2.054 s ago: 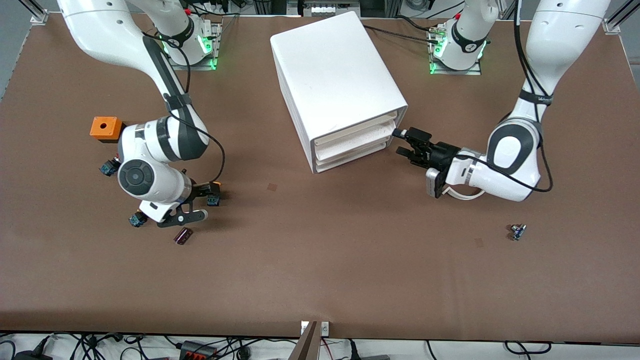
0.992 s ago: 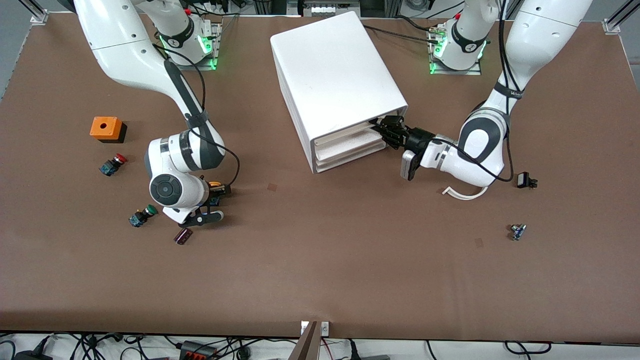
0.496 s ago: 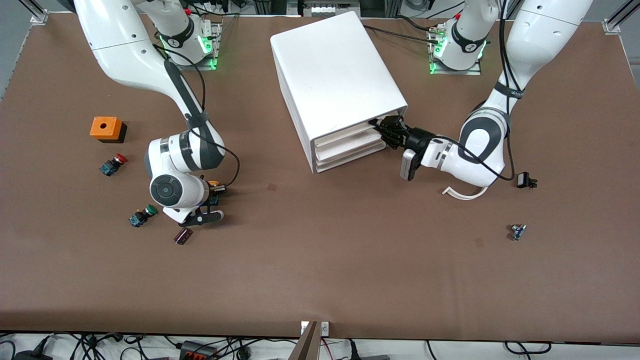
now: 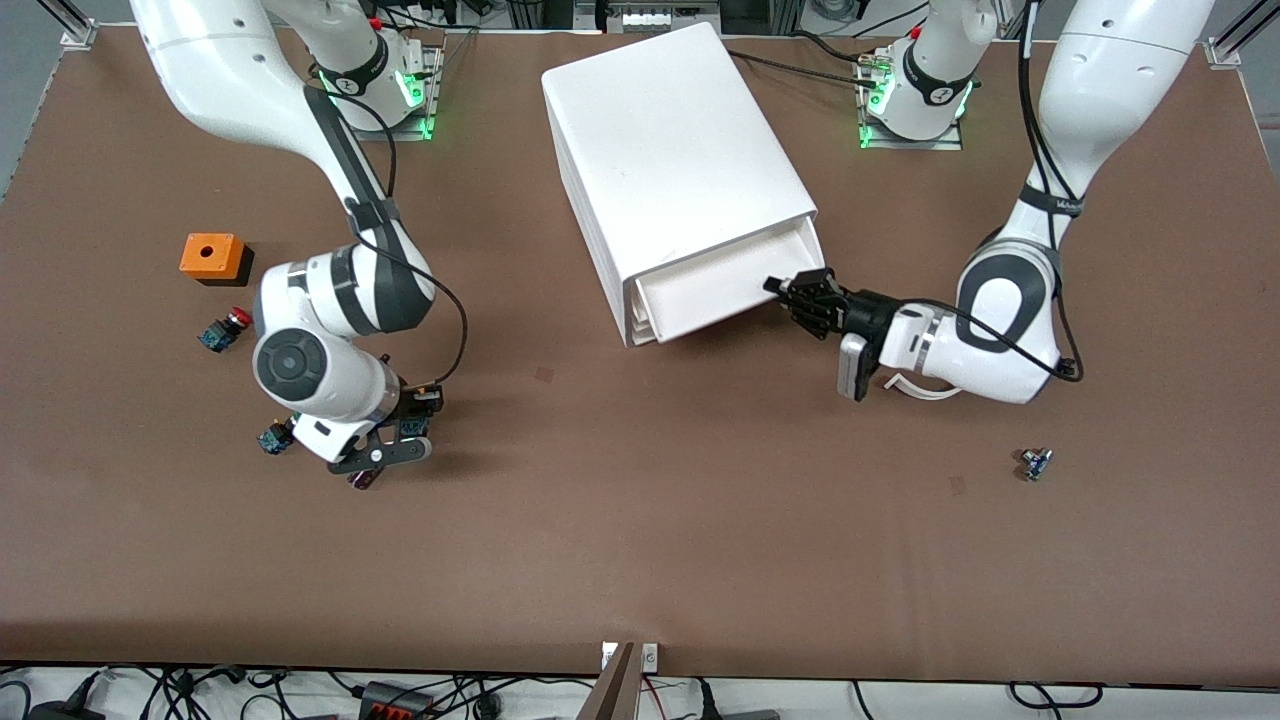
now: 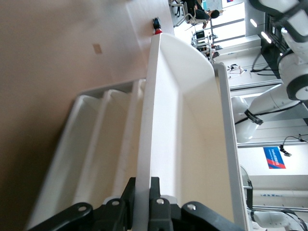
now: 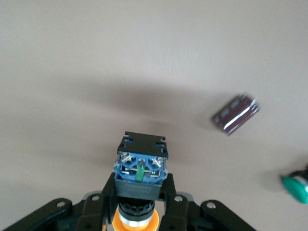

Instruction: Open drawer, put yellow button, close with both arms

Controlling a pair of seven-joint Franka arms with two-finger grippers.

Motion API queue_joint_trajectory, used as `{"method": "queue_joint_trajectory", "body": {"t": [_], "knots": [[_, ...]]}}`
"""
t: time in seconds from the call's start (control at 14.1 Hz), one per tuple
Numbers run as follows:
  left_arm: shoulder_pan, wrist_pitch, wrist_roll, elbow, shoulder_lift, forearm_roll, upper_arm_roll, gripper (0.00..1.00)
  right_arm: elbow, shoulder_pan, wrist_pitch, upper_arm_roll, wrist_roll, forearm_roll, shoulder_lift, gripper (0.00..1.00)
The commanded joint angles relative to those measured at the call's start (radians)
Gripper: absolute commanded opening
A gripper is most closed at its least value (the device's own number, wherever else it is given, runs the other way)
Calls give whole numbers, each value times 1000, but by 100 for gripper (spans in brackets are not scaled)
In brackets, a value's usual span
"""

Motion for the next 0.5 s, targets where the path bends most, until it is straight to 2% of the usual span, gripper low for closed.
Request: {"method": "queue_joint_trajectory", "body": {"t": [0.0, 0.14, 0.21, 0.35, 0.42], "knots": [[23, -1, -22, 149, 100, 59, 28, 1, 118, 31, -33, -3, -11, 13, -17, 0], [22, -1, -22, 177, 118, 69, 45, 4, 156, 32, -33, 52, -4, 44, -40, 0], [22, -1, -24, 179, 117, 81, 47, 21, 167, 37, -33, 66, -4, 52, -63, 0], [26, -4, -27, 182, 106, 93, 45, 100, 181, 83, -34, 64, 7, 50, -82, 0], [31, -15, -51, 186, 103, 95, 45, 100, 192, 104, -40, 64, 31, 49, -96, 0]]}}
